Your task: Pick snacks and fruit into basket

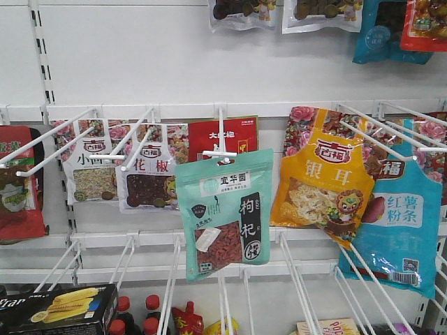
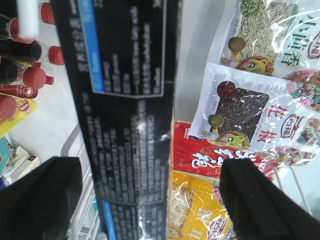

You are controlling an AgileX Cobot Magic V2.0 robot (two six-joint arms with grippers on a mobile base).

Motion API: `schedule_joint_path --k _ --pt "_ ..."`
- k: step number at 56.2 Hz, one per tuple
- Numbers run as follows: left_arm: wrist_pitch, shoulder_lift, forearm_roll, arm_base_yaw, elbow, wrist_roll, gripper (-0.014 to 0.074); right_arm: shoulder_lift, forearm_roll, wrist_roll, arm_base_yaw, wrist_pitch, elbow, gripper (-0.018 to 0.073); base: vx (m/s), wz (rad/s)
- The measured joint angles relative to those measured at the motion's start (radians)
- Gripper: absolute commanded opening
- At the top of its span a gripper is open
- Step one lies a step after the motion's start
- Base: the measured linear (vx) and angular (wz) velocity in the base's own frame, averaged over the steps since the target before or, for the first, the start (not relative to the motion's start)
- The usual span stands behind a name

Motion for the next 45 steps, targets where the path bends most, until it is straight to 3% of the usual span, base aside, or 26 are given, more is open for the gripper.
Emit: schedule_joint_path --k 30,37,45 --pt "-0.200 0.170 -0.068 0.000 -0.005 0.021 0.0623 0.000 0.000 0.000 0.000 0.001 0.000 -0.0002 0.00 0.00" --pt "-0.263 0.204 -0.089 0.000 -0.007 0.031 0.0563 0.000 0.000 0.000 0.000 0.000 0.000 -0.0002 0.00 0.00" --pt "-0.282 0.236 -0.104 0.000 -0.009 0.033 0.0405 0.000 0.000 0.000 0.000 0.000 0.000 -0.0002 0.00 0.00"
